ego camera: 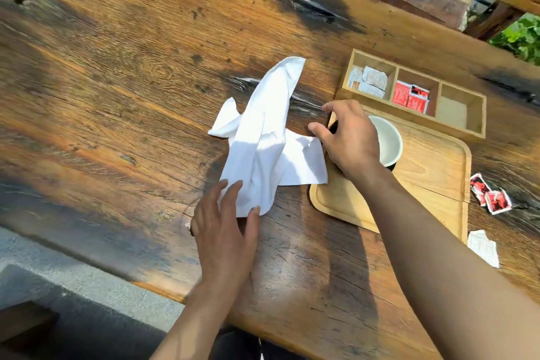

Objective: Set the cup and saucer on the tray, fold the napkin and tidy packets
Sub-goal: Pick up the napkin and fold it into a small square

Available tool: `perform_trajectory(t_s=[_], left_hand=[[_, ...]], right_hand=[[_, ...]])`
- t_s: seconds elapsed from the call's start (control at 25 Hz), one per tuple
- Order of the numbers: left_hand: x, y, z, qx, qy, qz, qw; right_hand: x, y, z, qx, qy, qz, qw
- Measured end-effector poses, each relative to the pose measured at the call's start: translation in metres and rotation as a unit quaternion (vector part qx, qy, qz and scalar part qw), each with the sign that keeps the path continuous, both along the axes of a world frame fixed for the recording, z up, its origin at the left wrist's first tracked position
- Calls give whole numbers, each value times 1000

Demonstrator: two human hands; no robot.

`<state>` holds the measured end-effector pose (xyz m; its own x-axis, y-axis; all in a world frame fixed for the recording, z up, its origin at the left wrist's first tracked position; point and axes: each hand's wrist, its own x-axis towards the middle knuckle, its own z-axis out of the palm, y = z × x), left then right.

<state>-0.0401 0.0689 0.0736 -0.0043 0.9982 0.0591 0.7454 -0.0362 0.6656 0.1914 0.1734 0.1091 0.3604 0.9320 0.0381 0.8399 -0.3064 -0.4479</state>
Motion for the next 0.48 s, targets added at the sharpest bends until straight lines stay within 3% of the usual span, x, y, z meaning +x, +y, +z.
perform_trajectory(t_s=[0.16,0.48], left_hand=[[-6,18,0,-87,-47,98,990],[-9,29,-12,-207,-137,241,938]], right_hand=[[10,30,0,-44,-3,52,998],[20,97,-4,-80,49,24,995]])
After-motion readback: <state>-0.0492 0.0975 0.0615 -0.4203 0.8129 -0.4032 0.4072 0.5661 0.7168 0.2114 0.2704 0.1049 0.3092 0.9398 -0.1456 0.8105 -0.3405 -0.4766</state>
